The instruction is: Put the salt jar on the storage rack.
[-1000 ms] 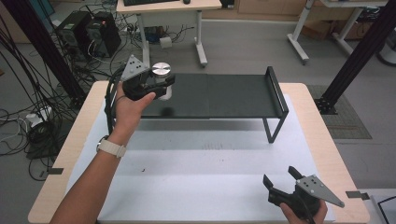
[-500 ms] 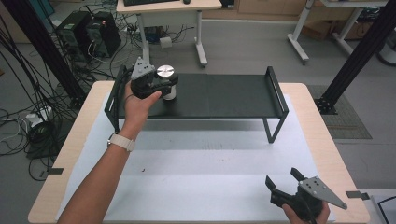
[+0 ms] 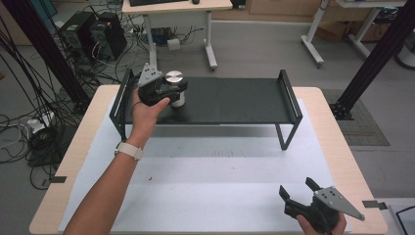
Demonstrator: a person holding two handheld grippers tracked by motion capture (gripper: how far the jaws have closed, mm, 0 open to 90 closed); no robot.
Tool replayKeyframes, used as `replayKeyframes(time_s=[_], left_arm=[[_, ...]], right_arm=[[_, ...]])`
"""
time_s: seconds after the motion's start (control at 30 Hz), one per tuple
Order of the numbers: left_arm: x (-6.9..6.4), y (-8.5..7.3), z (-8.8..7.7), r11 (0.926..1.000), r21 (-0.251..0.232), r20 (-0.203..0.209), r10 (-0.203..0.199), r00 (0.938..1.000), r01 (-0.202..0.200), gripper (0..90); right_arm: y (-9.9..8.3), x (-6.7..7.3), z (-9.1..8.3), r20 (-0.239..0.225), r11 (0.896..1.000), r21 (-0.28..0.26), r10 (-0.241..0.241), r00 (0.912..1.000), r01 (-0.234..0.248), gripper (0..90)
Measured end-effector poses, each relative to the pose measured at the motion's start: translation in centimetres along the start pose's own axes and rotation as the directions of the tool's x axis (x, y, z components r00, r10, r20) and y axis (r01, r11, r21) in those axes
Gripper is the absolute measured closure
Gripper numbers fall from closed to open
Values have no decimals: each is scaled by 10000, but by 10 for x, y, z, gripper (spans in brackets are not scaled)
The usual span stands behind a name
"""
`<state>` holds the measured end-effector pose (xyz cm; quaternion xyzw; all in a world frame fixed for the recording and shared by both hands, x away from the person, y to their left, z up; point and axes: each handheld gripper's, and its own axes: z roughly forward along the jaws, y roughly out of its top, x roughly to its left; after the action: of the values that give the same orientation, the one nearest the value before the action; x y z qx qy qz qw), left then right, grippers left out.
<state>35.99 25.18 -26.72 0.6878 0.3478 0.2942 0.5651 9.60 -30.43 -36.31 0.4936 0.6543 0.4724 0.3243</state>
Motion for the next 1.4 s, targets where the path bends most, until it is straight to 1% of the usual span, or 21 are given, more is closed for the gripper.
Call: replayKeyframes(time_s=[0.03,0.07,0.1,0.13,0.3,0.33,0.37,0.43,0.57,0.6,0.7,0.73,0.8,0.83,0.93,0.97,1.07,1.13,1.3,1.37,1.4], left_arm=[[0,0,0,10000,0,0,0,10000,0,414],[-1,-2,-1,9993,-145,-9,-357,9994,357,371],[-1,-2,-1,9993,-145,-9,-357,9994,357,274],[-8,0,-2,9995,-76,-214,-299,9993,297,212],[-19,4,-9,9999,-69,-426,99,9990,-102,67],[-26,1,-16,9990,-419,-720,90,9974,-121,56],[-26,1,-16,9990,-419,-720,90,9974,-121,37],[-32,1,-26,9978,-644,-1125,81,9936,-155,4],[-36,-3,-40,9954,-913,-1471,169,9890,-306,3],[-39,-6,-51,9935,-1057,-1626,238,9864,-414,3],[-39,-10,-64,9922,-1175,-1634,220,9863,-416,3],[-38,-13,-76,9913,-1270,-1532,157,9881,-355,3],[-38,-15,-81,9913,-1284,-1491,106,9888,-300,3],[-40,-19,-92,9909,-1324,-1499,40,9887,-240,3],[-41,-26,-108,9883,-1502,-1520,24,9884,-255,5],[-41,-26,-108,9883,-1502,-1520,24,9884,-255,6],[-43,-33,-123,9880,-1513,-1633,44,9866,-294,10],[-44,-39,-132,9880,-1508,-1716,74,9851,-337,10],[-41,-59,-156,9888,-1477,-1605,-30,9870,-211,14],[-40,-63,-160,9879,-1543,-1560,-71,9877,-172,15],[-41,-72,-167,9844,-1754,-1546,-111,9879,-164,18]], right_arm=[[0,0,0,-7,10000,18,30,10000,-30,107],[0,0,0,-5,10000,7,27,10000,-27,107],[0,1,1,-14,10000,-6,17,10000,-17,107],[0,1,1,-29,10000,8,21,10000,-21,107],[2,3,2,-114,10000,8,-49,9999,50,107],[2,3,2,-114,10000,1,-60,9999,60,107],[2,3,2,-114,10000,1,-60,9999,60,107],[3,4,2,-134,10000,-13,-96,9999,96,107],[6,6,3,-199,9998,-43,-176,9996,175,107],[6,6,3,-222,9998,-61,-200,9996,199,107],[8,8,4,-277,9996,-75,-256,9993,254,107],[9,9,6,-334,9995,-73,-296,9990,294,107],[10,11,7,-397,9994,-103,-329,9987,325,107],[10,11,8,-421,9994,-110,-338,9985,333,107],[11,13,12,-513,9993,-81,-374,9980,370,107],[11,13,12,-513,9993,-81,-374,9980,370,107],[13,17,15,-627,9990,-94,-442,9971,436,107],[13,18,16,-650,9990,-97,-448,9969,443,107],[21,19,22,-793,9982,-139,-591,9951,582,107],[24,20,24,-841,9978,-173,-650,9943,638,107],[25,21,25,-875,9978,-185,-654,9940,640,106]])
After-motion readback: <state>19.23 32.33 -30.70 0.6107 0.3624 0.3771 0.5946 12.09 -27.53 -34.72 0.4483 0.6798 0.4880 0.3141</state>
